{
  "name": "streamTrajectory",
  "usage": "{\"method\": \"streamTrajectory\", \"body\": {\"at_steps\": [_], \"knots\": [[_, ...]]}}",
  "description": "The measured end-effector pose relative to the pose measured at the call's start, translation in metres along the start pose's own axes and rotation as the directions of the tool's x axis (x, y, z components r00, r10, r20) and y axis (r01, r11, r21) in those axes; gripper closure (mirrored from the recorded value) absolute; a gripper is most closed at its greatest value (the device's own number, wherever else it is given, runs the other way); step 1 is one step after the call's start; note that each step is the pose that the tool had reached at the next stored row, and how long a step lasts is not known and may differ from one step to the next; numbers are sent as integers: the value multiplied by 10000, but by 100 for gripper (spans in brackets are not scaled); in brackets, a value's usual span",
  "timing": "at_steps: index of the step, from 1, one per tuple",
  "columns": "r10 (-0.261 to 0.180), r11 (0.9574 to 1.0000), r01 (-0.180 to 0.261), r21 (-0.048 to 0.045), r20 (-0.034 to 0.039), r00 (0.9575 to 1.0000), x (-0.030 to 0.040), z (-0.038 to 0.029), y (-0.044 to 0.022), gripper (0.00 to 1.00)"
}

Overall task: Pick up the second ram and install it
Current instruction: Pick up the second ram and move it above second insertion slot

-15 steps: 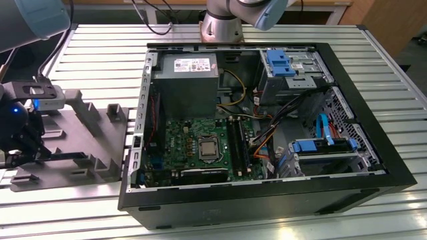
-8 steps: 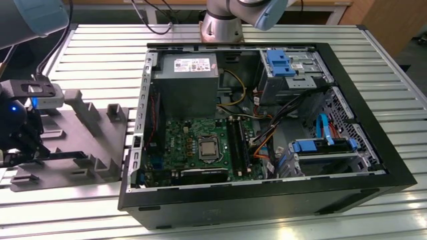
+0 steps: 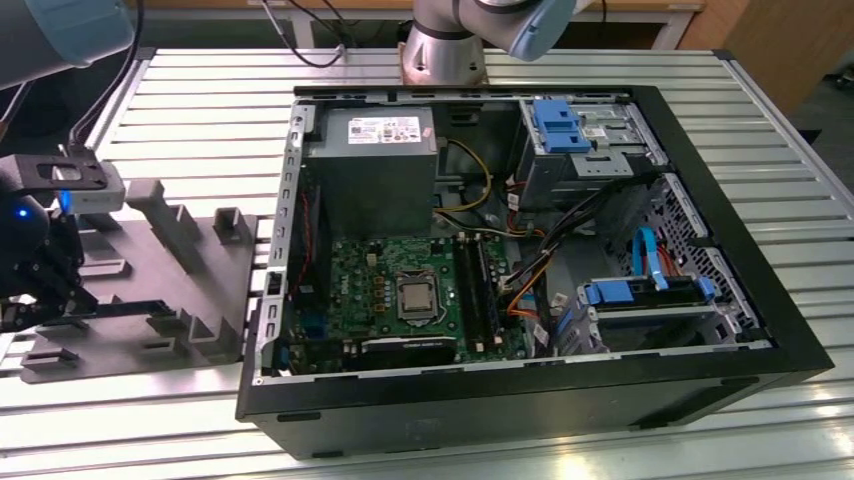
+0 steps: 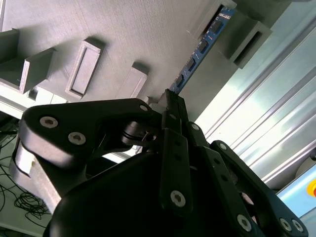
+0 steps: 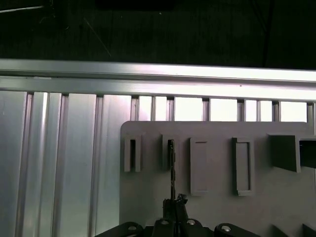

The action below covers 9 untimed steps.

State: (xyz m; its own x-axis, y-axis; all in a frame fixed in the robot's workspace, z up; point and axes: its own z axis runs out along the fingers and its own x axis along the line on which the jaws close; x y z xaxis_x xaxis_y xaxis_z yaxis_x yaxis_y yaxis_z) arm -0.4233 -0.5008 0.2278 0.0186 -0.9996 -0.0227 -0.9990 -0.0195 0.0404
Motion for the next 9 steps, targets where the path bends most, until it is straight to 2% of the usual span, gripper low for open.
{"method": "streamTrajectory", "body": {"at_steps": [9], "knots": [[0,10000,0,8,1,10000,-1,-48,3,88]]}}
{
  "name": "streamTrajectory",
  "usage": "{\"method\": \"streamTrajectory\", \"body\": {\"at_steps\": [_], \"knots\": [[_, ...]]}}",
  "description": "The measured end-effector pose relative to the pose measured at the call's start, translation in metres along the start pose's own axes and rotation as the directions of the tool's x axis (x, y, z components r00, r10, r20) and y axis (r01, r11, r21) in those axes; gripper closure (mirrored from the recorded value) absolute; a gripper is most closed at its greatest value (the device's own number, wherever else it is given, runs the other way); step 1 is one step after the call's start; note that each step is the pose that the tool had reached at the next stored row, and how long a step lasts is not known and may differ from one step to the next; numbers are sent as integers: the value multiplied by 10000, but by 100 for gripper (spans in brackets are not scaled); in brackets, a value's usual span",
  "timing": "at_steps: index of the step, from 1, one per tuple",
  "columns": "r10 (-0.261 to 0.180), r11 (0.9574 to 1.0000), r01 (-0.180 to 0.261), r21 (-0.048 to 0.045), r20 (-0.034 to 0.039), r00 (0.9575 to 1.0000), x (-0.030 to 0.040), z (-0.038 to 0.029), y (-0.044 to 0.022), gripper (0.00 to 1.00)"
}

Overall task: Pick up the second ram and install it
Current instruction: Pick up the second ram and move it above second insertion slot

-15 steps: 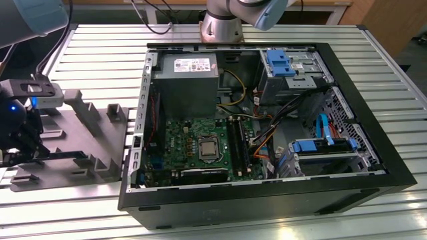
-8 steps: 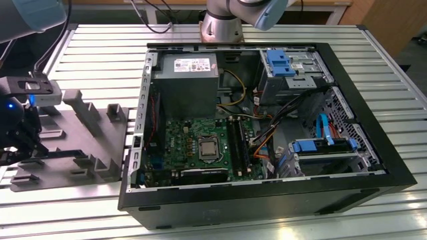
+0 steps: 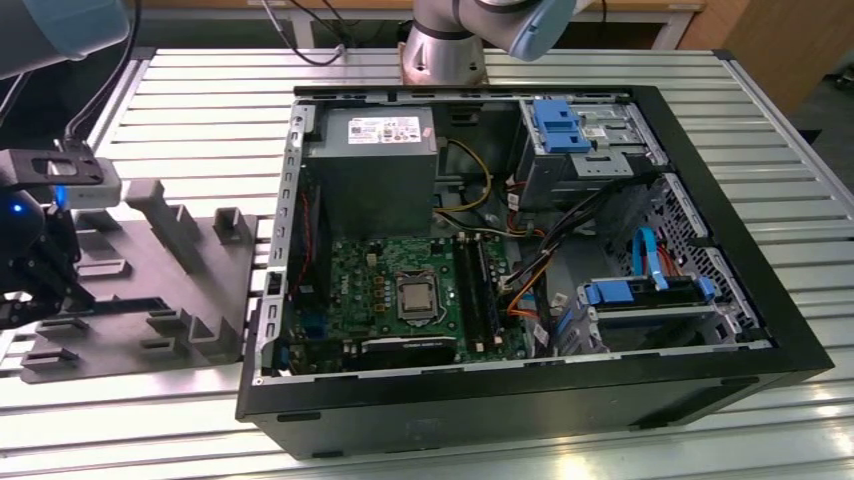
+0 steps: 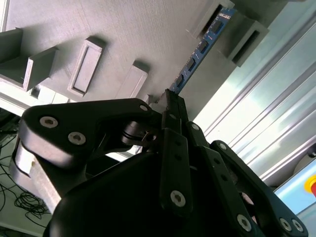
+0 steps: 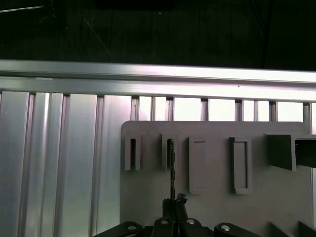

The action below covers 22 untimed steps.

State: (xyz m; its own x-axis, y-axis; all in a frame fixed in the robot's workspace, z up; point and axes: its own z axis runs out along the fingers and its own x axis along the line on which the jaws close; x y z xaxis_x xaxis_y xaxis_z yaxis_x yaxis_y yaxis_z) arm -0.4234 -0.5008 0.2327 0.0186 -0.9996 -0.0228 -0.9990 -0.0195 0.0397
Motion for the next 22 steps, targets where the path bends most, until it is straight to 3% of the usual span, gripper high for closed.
{"method": "streamTrajectory", "body": {"at_steps": [22], "knots": [[-1,10000,1,21,12,10000,-5,-205,9,88]]}}
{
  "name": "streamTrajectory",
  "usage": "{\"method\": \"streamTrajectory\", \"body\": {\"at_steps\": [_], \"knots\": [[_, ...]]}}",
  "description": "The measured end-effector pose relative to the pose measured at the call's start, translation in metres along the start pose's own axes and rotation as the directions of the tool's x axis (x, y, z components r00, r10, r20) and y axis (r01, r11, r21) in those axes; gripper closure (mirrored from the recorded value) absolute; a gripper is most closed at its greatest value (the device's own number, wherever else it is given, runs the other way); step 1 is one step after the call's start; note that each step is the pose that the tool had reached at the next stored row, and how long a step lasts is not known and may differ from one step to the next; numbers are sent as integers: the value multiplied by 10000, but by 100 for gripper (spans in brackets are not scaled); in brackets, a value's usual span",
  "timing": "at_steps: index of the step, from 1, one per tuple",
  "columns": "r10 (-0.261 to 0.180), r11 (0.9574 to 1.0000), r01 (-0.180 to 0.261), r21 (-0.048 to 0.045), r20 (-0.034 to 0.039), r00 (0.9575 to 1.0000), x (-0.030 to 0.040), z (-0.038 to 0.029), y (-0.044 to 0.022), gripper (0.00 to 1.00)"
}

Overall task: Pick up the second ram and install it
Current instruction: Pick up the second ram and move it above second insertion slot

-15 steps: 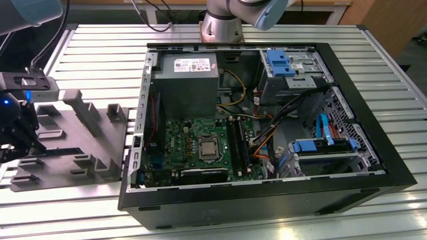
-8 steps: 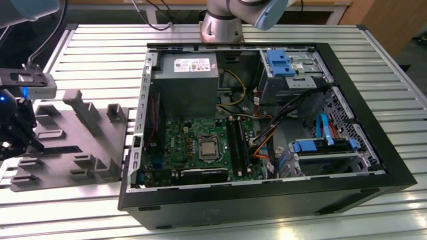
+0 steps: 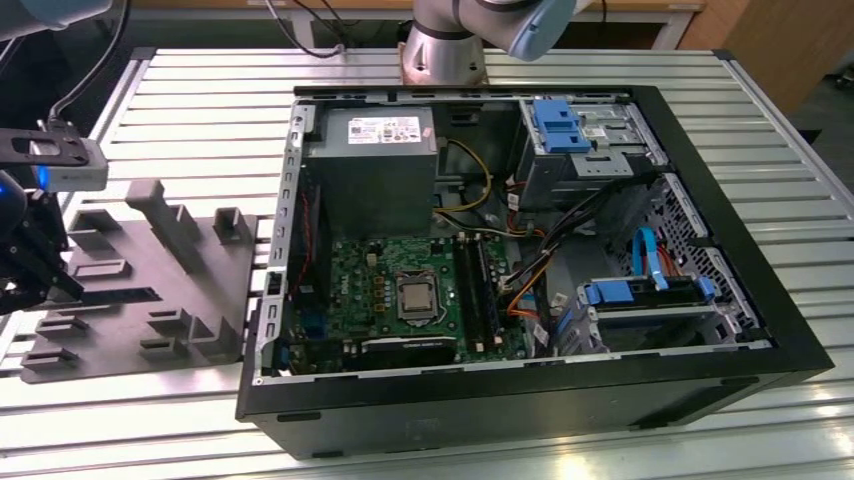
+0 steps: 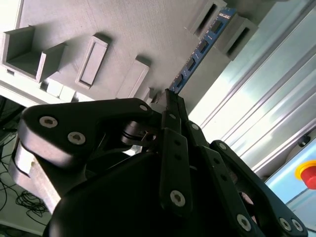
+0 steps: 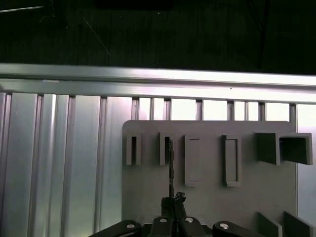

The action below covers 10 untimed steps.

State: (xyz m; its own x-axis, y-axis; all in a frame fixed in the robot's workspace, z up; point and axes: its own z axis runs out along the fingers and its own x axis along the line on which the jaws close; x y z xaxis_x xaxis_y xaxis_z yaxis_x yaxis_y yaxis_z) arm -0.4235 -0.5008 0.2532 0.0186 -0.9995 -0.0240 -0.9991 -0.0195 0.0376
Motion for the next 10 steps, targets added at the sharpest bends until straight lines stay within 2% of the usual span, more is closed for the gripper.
{"method": "streamTrajectory", "body": {"at_steps": [10], "knots": [[0,10000,0,15,1,10000,-2,-93,5,88]]}}
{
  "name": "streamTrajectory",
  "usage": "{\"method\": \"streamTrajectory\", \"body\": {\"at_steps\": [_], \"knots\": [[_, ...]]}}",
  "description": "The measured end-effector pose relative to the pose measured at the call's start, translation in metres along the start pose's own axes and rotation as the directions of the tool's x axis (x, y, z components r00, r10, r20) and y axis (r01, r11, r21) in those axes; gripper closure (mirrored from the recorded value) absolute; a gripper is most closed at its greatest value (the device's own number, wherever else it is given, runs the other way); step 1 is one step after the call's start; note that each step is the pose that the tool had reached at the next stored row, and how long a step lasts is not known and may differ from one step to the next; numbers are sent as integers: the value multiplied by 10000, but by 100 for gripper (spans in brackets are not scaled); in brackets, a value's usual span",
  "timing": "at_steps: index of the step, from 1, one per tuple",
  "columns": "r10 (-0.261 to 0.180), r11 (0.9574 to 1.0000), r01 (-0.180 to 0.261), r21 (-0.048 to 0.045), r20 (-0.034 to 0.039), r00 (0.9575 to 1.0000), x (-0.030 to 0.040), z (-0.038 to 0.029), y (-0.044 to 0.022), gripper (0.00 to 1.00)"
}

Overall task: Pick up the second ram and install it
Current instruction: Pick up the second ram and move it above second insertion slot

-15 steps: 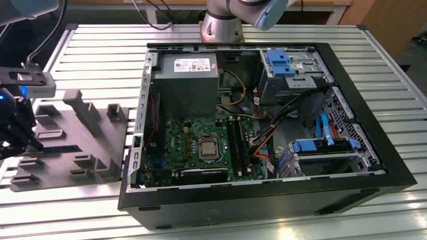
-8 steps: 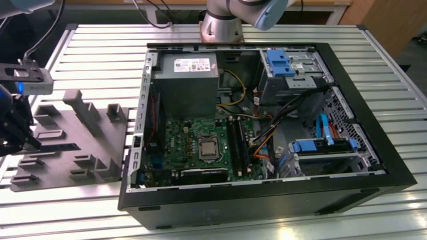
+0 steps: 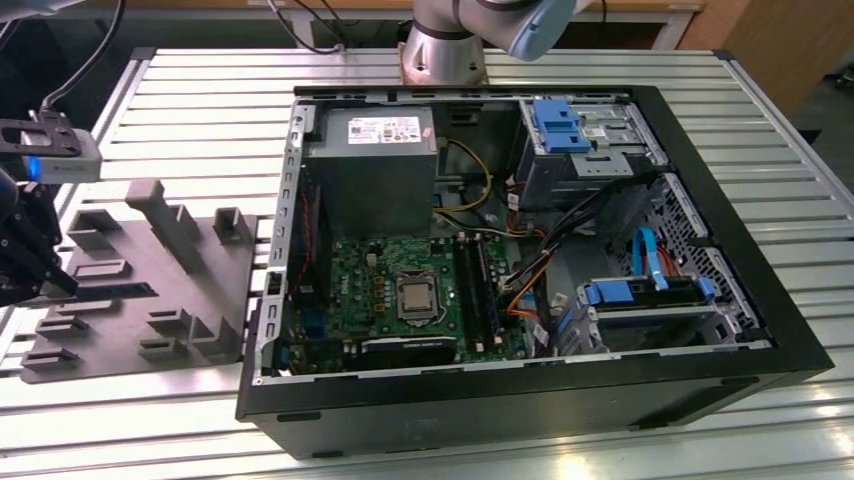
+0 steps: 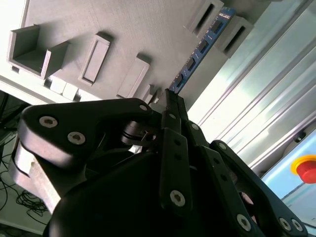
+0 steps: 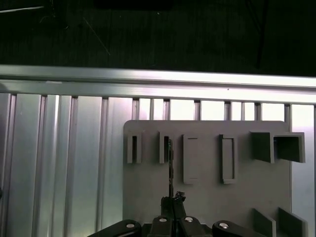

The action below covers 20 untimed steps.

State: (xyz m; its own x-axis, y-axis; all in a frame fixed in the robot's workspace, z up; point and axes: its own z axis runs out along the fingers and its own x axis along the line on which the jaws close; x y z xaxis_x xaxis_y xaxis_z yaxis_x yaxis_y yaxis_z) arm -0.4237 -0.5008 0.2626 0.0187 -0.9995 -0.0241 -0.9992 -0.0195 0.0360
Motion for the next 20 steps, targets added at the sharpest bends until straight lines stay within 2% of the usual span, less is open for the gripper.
{"method": "streamTrajectory", "body": {"at_steps": [20], "knots": [[-2,10000,2,44,-1,10000,-5,-199,12,88]]}}
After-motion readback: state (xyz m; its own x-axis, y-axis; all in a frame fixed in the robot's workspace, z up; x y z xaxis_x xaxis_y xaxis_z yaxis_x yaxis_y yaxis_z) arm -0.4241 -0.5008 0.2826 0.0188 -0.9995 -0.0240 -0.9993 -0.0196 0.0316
